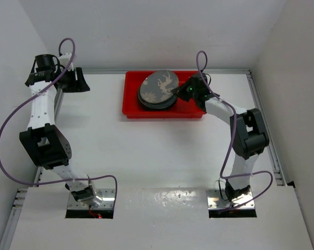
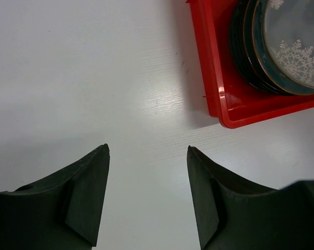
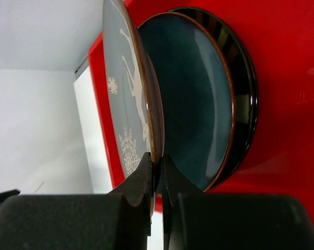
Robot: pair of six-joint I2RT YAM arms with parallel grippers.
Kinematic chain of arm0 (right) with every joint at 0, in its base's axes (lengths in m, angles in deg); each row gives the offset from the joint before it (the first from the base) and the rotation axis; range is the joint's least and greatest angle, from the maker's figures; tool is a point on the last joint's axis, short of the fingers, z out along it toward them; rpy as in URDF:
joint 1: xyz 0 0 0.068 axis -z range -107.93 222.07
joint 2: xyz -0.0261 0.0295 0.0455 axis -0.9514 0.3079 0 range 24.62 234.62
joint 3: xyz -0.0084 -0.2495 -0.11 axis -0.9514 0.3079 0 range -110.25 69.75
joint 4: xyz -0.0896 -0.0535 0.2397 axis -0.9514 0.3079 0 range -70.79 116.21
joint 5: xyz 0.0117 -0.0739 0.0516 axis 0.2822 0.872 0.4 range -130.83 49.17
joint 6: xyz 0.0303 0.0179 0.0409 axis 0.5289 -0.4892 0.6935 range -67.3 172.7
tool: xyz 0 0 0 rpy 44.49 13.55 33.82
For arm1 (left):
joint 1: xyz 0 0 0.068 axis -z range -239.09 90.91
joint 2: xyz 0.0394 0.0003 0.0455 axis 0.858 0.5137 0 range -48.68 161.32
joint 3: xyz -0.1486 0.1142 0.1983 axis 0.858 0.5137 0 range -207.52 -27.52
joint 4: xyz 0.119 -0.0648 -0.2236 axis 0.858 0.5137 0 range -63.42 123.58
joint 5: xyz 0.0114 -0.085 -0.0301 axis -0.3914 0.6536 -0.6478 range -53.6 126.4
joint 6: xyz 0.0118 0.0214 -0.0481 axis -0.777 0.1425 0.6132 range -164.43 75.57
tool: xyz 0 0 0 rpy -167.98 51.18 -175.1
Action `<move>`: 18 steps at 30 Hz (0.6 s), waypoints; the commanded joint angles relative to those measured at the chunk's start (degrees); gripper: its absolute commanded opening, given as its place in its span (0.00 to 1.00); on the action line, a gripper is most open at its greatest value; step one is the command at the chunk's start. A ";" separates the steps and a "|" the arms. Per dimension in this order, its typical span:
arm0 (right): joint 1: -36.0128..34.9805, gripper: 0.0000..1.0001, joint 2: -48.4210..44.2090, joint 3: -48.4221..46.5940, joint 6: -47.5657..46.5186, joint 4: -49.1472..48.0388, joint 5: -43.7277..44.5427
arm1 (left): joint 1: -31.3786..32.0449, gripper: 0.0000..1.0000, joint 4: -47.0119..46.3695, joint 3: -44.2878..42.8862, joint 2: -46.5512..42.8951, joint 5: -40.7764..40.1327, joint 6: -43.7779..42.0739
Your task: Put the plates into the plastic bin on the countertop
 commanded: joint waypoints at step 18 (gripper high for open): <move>0.33 0.67 3.26 -4.91 3.07 -0.09 -7.97 | -1.38 0.63 -0.46 0.46 -1.80 1.15 -0.96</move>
